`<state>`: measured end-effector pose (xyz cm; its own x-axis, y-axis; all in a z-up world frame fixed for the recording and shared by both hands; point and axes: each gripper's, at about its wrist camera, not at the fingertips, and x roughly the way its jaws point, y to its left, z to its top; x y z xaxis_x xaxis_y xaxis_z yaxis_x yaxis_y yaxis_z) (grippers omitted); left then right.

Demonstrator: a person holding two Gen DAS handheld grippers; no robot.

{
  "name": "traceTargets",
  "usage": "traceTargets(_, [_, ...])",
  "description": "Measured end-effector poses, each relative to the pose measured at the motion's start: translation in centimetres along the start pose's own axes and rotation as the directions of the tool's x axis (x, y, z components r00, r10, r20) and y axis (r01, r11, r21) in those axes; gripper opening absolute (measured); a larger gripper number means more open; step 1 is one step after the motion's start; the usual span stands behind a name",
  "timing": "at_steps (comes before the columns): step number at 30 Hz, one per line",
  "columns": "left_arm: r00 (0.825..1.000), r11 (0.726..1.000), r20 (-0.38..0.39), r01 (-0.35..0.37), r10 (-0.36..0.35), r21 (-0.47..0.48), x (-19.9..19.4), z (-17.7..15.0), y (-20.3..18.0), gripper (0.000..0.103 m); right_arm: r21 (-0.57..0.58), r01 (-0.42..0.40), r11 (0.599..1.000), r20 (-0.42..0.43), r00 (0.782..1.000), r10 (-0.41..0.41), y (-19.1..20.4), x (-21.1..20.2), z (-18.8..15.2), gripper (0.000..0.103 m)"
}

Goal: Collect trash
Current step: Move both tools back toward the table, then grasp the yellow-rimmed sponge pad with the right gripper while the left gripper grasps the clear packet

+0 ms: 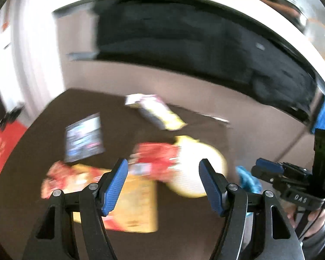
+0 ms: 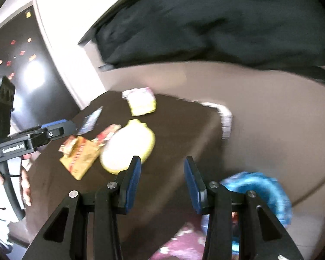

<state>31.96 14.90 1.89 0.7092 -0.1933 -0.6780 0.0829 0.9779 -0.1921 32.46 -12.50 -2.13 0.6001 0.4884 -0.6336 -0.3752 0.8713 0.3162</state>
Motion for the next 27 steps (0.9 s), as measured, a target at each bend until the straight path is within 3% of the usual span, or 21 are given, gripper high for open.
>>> traceTargets(7, [0.998, 0.992, -0.049, -0.055, 0.05, -0.112, -0.2, -3.0, 9.1, 0.068, 0.039, -0.053, 0.998, -0.099, 0.994, 0.057, 2.2, 6.0, 0.6, 0.039])
traceTargets(10, [0.996, 0.986, -0.049, -0.082, 0.076, -0.143, -0.4, -3.8, 11.6, 0.068, 0.075, -0.015, 0.997, -0.102, 0.995, 0.022, 1.7, 7.5, 0.6, 0.039])
traceTargets(16, [0.994, 0.965, -0.059, -0.099, 0.087, -0.242, -0.8, -4.5, 16.5, 0.068, 0.209, -0.051, 0.977, -0.097, 0.993, 0.072, 0.4, 9.2, 1.1, 0.039])
traceTargets(17, [0.995, 0.961, -0.068, -0.091, 0.076, -0.26, -0.7, -4.7, 17.2, 0.068, 0.21, -0.065, 0.976, -0.097, 0.992, 0.087, 0.7, 9.4, 1.3, 0.032])
traceTargets(20, [0.995, 0.95, -0.092, -0.073, 0.047, -0.305, -0.2, -4.9, 18.3, 0.068, 0.128, -0.072, 0.989, -0.084, 0.993, 0.084, 2.5, 9.0, 1.9, 0.014])
traceTargets(27, [0.996, 0.93, -0.074, 0.013, -0.043, -0.368, 1.4, -3.4, 18.5, 0.067, -0.086, -0.036, 0.996, -0.003, 0.999, 0.036, 7.1, 5.3, 3.5, 0.011])
